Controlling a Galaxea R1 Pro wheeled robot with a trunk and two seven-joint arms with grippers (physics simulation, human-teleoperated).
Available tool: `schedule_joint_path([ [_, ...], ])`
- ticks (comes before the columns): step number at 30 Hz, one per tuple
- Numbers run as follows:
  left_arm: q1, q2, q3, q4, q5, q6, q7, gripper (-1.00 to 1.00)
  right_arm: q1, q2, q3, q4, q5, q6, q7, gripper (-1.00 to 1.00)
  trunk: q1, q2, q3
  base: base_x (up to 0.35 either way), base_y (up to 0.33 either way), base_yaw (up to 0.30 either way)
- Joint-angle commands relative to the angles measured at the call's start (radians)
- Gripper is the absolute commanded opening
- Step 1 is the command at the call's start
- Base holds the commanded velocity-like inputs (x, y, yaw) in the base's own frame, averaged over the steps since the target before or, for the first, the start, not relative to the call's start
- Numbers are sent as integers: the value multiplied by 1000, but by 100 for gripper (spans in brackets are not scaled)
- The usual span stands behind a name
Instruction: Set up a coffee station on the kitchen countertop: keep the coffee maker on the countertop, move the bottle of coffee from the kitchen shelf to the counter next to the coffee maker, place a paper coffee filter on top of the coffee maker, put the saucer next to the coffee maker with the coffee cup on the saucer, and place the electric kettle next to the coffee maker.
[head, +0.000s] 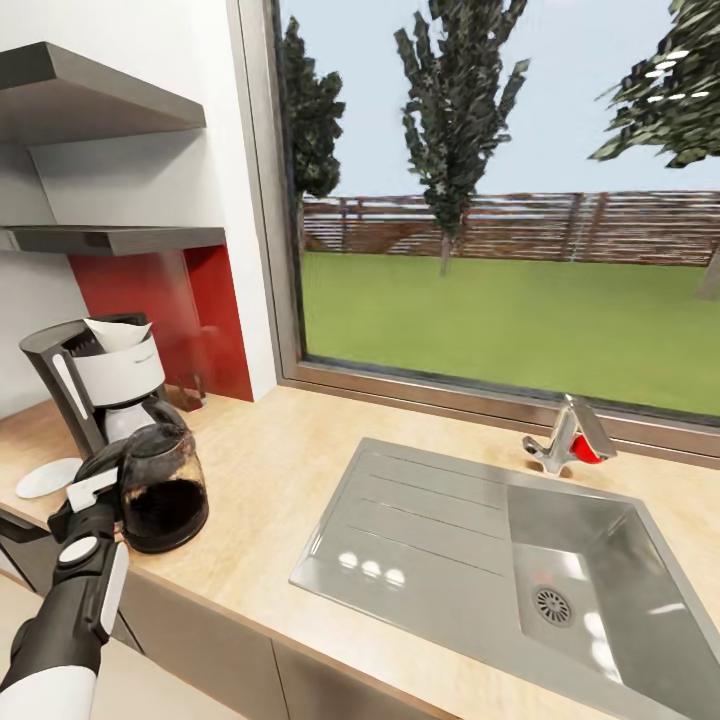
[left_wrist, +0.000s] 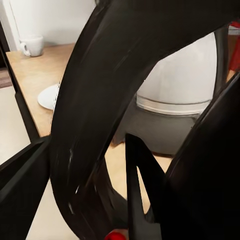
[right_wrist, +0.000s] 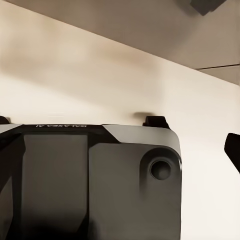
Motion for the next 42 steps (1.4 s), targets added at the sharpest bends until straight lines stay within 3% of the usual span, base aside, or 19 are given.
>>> schedule_joint_path([
  [1, -1, 0, 0, -4, -7, 7, -5, -100, -1, 0, 9, -1, -10, 2, -4, 100, 0, -2, -2, 0, 0, 0],
  [2, 0, 0, -1, -8, -6, 8, -9, -100, -1, 0, 9, -1, -10, 2, -4, 100, 0, -2, -2, 0, 0, 0],
  [3, 0, 1, -1, -9, -6, 8, -11, 100, -1, 0, 9, -1, -10, 2, -4, 100, 0, -2, -2, 0, 0, 0],
  [42, 0, 0, -1, -2, -7, 7, -10, 100, -1, -4, 9, -1, -10, 2, -4, 100, 0, -2, -2, -14, -2, 0],
])
